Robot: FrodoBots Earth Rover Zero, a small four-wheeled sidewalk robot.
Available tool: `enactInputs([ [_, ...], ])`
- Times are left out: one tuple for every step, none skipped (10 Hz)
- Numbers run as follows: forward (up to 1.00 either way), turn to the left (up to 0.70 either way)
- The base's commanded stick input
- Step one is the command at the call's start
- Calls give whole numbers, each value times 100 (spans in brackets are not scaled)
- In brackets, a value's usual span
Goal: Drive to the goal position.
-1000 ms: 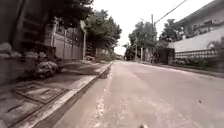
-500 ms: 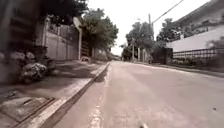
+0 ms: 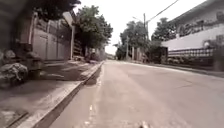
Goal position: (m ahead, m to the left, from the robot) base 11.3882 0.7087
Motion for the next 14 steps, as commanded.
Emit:
enactInputs([
  [70,0],
  [70,0],
  [70,0],
  [70,0],
  [70,0],
  [70,0],
  [70,-7],
  [70,-6],
  [70,0],
  [70,0],
  [70,0],
  [70,0],
  [70,0],
  [70,0],
])
